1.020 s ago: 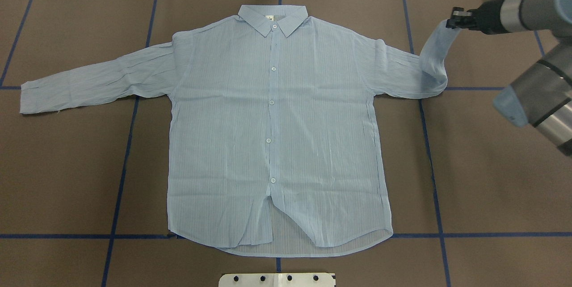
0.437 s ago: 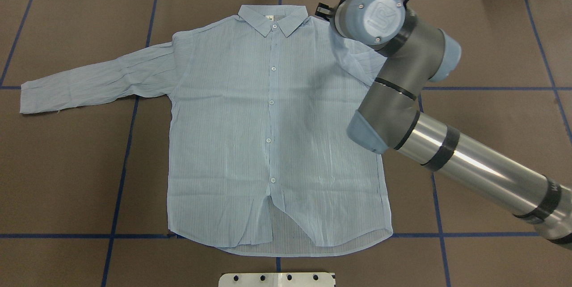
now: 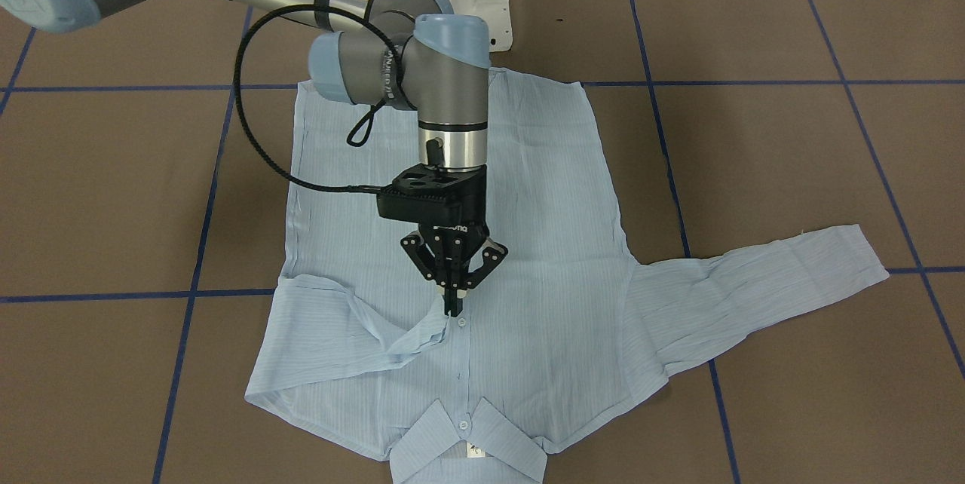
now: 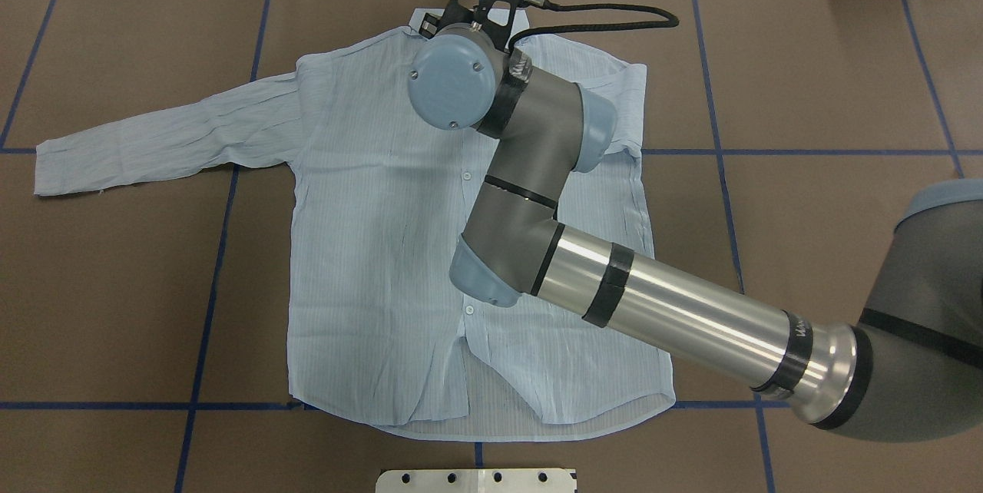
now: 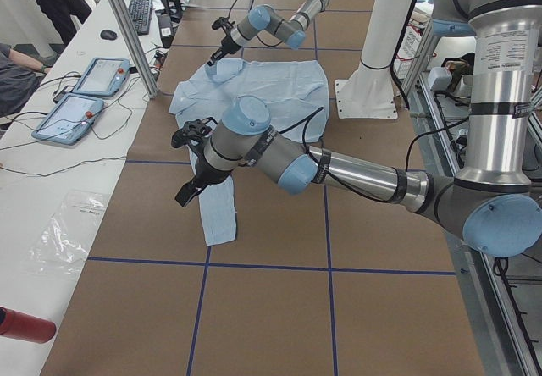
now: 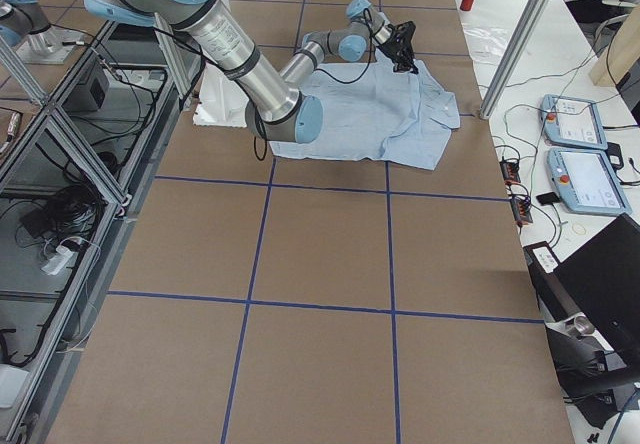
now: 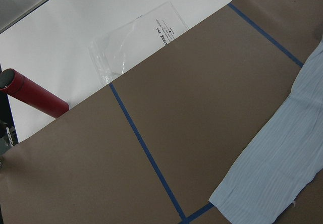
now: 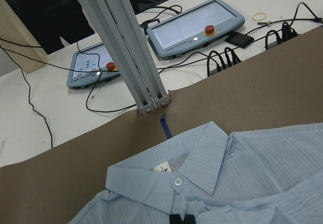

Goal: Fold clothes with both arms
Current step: 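Carry the grasped sleeve with the right gripper across the shirt front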

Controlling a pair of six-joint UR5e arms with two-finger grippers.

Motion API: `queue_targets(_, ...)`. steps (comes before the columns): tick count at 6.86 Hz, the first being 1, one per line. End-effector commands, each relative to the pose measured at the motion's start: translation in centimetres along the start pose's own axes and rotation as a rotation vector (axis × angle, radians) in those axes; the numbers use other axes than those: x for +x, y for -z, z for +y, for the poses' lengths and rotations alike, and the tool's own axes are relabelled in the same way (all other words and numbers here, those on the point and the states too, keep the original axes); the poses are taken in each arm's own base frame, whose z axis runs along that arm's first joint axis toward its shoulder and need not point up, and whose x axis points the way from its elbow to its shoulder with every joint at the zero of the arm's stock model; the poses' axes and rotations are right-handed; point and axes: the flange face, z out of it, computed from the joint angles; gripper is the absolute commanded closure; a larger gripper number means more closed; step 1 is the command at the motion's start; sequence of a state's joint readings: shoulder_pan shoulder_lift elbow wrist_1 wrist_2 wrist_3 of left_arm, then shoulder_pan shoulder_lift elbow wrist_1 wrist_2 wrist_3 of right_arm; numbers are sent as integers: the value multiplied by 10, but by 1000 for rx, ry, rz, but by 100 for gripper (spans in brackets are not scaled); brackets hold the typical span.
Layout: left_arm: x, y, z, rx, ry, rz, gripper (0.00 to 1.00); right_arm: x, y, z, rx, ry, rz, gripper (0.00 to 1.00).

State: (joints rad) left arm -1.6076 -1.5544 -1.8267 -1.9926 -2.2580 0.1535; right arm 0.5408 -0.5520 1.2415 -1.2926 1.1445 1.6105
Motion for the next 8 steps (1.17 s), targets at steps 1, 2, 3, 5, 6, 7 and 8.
queue_targets(1, -2, -3, 2, -6, 7, 1, 0, -21, 3, 46, 31, 34, 10, 100)
queue_targets(2, -2, -2, 1, -5, 7, 1, 0, -33, -5, 59, 28, 53, 33, 100)
queue_targets(3, -2, -3, 2, -7, 11, 1, 0, -46, -5, 62, 24, 57, 36, 70)
queue_targets(5, -2, -3, 2, -7, 11, 1, 0, -84, 12, 60, -17, 51, 20, 0)
queue_targets(6, -2, -2, 2, -6, 10, 1, 0, -89, 16, 58, -33, 70, 16, 0)
queue_targets(7, -1, -2, 3, -6, 10, 1, 0, -87, 12, 52, -38, 87, 31, 0)
queue_targets(8, -2, -2, 2, -6, 11, 1, 0, -77, -1, 35, -90, 98, 84, 0)
